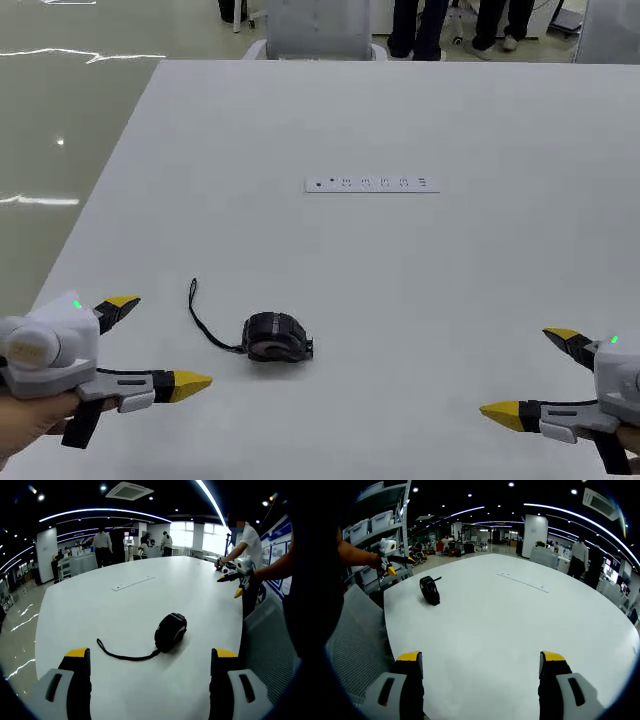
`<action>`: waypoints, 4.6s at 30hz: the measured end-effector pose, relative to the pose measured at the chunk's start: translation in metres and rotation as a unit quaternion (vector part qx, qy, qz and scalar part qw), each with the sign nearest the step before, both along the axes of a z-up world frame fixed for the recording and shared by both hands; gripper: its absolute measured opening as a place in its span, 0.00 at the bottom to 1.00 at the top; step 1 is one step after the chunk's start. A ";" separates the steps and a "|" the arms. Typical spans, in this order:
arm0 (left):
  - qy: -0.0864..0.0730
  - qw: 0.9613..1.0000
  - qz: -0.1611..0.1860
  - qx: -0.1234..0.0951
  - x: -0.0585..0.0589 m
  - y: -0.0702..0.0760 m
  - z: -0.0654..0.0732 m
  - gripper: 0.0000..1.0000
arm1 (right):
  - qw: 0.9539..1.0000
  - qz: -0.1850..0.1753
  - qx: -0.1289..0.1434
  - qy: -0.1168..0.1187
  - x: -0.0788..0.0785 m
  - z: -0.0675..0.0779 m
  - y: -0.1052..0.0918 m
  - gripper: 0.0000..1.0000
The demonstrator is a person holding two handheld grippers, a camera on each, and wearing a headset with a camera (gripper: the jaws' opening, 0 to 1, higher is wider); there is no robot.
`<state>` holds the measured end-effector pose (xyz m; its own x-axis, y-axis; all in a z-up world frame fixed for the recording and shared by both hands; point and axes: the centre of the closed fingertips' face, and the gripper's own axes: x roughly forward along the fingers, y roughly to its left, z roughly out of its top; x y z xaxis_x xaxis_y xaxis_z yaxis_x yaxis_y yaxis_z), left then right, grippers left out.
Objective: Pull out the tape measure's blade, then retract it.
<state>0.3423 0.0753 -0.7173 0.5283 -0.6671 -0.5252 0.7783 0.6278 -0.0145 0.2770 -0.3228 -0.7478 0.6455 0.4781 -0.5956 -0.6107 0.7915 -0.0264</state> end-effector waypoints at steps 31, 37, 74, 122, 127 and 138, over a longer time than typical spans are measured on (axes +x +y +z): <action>0.005 0.990 -0.132 0.045 0.029 -0.059 0.000 0.99 | 0.994 0.105 0.024 -0.022 0.054 0.003 0.083 0.95; 0.008 0.986 -0.156 0.052 0.034 -0.072 -0.001 0.99 | 0.990 0.138 0.026 -0.020 0.064 0.004 0.114 0.96; 0.050 0.946 -0.284 0.148 0.025 -0.111 -0.049 0.64 | 0.943 0.330 -0.026 0.020 0.081 -0.034 0.232 0.73; 0.044 0.906 -0.334 0.257 0.024 -0.117 -0.084 0.30 | 0.912 0.389 -0.116 0.057 0.081 -0.088 0.255 0.23; 0.044 0.907 -0.331 0.257 0.024 -0.117 -0.085 0.30 | 0.905 0.401 -0.129 0.060 0.081 -0.088 0.259 0.18; 0.041 0.909 -0.328 0.255 0.023 -0.117 -0.087 0.30 | 0.904 0.389 -0.147 0.099 0.078 -0.090 0.256 0.13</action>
<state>0.3658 -0.0419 -0.8039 0.0501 -0.4828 -0.8743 0.9968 -0.0303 0.0738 0.3552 -0.0670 -0.8381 0.0492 0.5440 -0.8376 -0.9953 0.0965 0.0042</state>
